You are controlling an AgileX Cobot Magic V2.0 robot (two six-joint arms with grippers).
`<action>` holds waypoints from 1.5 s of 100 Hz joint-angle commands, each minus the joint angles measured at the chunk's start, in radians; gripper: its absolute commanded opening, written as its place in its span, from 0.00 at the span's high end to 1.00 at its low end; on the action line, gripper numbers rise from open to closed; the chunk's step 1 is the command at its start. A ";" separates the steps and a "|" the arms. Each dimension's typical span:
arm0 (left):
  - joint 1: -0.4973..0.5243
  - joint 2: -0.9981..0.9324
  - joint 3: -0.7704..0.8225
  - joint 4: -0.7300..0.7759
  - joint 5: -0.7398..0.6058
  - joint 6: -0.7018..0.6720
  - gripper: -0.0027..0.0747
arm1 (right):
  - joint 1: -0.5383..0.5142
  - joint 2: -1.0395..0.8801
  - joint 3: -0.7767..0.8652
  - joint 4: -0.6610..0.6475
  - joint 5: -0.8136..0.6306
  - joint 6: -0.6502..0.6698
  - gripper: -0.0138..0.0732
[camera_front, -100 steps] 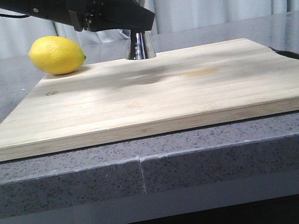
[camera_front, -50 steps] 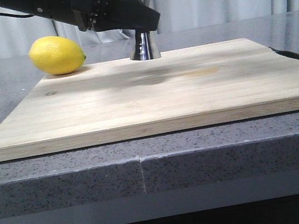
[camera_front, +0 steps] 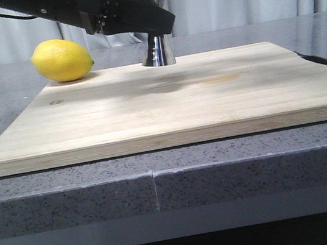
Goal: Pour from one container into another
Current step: 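Bring the beaker's spout over the jigger's cup, then tilt the beaker with the right gripper, pouring liquid into the jigger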
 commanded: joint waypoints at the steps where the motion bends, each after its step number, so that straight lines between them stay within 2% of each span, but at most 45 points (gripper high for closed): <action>1: -0.008 -0.070 -0.030 -0.077 0.082 -0.011 0.91 | -0.001 -0.045 -0.038 -0.013 -0.050 -0.004 0.57; 150: -0.012 -0.070 -0.030 -0.076 0.082 -0.011 0.91 | -0.001 -0.045 -0.038 -0.156 -0.052 -0.004 0.57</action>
